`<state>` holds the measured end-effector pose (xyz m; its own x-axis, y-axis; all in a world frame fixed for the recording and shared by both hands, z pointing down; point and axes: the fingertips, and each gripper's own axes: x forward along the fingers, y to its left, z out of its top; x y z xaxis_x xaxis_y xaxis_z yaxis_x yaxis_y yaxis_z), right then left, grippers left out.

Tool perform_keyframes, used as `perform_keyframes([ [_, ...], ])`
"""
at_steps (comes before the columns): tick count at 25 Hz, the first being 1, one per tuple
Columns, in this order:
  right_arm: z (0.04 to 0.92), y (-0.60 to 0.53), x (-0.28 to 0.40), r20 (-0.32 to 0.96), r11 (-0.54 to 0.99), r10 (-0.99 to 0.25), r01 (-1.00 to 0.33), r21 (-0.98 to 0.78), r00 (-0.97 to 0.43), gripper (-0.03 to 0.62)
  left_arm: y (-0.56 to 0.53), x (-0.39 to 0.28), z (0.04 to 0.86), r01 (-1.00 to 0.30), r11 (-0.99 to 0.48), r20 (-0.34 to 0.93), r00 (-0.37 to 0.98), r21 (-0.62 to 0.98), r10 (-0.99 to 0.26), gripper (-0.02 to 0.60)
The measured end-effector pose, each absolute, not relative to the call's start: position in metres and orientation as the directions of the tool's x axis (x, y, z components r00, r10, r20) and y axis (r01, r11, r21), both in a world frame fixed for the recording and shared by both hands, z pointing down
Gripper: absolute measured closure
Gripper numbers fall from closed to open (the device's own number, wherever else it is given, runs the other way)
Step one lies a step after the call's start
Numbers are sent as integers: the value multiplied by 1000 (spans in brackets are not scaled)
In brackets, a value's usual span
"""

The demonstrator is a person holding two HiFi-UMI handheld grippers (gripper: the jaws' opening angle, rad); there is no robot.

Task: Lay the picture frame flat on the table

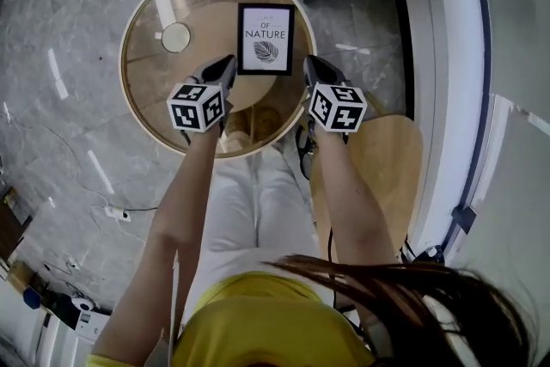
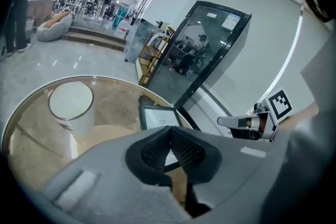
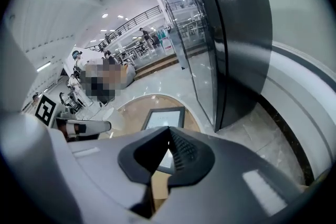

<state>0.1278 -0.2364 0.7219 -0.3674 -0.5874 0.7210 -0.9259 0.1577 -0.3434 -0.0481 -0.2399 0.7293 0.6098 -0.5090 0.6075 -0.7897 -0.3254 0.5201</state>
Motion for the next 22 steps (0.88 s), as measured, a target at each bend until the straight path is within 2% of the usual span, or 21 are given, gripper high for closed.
perform_keyframes([
  [7, 604, -213, 132, 650, 184, -683, -940, -288, -333, 594, -228, -40, 592, -788, -421, 502, 612, 450, -611, 583],
  [14, 460, -192, 132, 483, 244, -817, -948, -206, -316, 594, -220, -41, 432, -807, -487, 355, 586, 333, -728, 583],
  [17, 402, -176, 137, 400, 232, -866, -949, -213, -301, 592, -205, -41, 379, -818, -505, 310, 573, 276, -759, 583],
  [22, 325, -144, 134, 294, 254, -914, -959, -126, -281, 592, -176, -51, 311, -844, -504, 242, 535, 183, -809, 583],
])
